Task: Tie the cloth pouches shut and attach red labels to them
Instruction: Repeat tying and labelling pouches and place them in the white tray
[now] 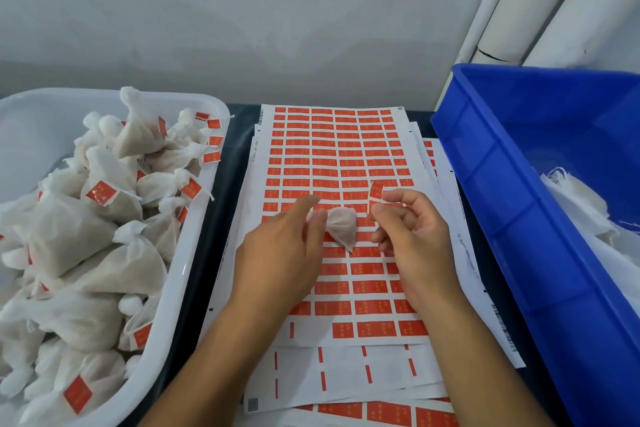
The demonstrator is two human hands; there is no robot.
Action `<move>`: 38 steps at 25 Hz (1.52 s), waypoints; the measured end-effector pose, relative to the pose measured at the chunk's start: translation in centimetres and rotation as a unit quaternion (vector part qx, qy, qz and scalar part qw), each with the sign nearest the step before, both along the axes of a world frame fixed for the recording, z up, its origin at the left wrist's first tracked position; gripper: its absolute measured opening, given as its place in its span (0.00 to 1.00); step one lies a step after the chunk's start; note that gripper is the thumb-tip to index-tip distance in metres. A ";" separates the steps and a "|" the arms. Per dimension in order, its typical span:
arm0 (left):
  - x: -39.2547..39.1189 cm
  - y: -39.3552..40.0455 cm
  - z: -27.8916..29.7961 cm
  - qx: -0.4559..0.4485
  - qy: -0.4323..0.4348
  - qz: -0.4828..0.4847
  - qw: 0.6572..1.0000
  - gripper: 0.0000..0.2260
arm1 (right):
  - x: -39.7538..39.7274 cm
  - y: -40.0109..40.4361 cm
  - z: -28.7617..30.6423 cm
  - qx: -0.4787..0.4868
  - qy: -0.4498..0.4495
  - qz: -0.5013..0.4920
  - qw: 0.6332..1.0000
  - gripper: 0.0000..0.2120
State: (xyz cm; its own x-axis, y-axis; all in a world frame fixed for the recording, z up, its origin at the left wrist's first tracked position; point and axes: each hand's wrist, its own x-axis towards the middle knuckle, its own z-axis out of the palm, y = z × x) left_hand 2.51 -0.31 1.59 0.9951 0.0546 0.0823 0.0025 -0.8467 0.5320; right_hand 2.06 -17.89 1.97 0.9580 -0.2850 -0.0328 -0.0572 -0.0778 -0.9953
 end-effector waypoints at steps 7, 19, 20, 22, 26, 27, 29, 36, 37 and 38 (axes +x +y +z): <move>-0.1 0.0 -0.3 -0.146 -0.052 -0.012 0.988 0.19 | -0.3 0.2 0.1 -0.056 -0.016 0.040 0.998 0.06; -1.5 0.2 1.1 -0.379 -0.040 -0.108 0.918 0.13 | -1.7 -0.4 1.6 -0.070 -0.133 0.227 0.962 0.10; -1.6 0.2 1.1 -0.368 -0.026 -0.124 0.921 0.13 | -1.7 -0.6 1.7 -0.080 -0.129 0.242 0.958 0.11; -1.7 0.3 1.3 -0.354 -0.006 -0.149 0.923 0.12 | -1.8 -0.9 1.8 -0.119 -0.122 0.257 0.951 0.14; -1.8 0.5 1.5 -0.338 0.024 -0.171 0.925 0.11 | -1.8 -1.3 1.7 -0.187 -0.118 0.236 0.946 0.17; -1.8 0.6 1.5 -0.336 0.032 -0.171 0.926 0.11 | -1.8 -1.3 1.7 -0.194 -0.115 0.231 0.946 0.17; -1.8 0.6 1.5 -0.330 0.036 -0.175 0.927 0.11 | -1.7 -1.4 1.8 -0.206 -0.108 0.228 0.945 0.17; -1.8 0.5 1.2 -0.312 0.004 -0.164 0.936 0.08 | -1.7 -1.2 1.7 -0.245 -0.094 0.200 0.944 0.18; -1.8 0.4 1.1 -0.311 0.001 -0.162 0.936 0.09 | -1.7 -1.2 1.8 -0.242 -0.094 0.197 0.945 0.18; -1.9 0.4 1.1 -0.315 -0.003 -0.162 0.935 0.11 | -1.7 -1.1 1.8 -0.236 -0.094 0.194 0.947 0.17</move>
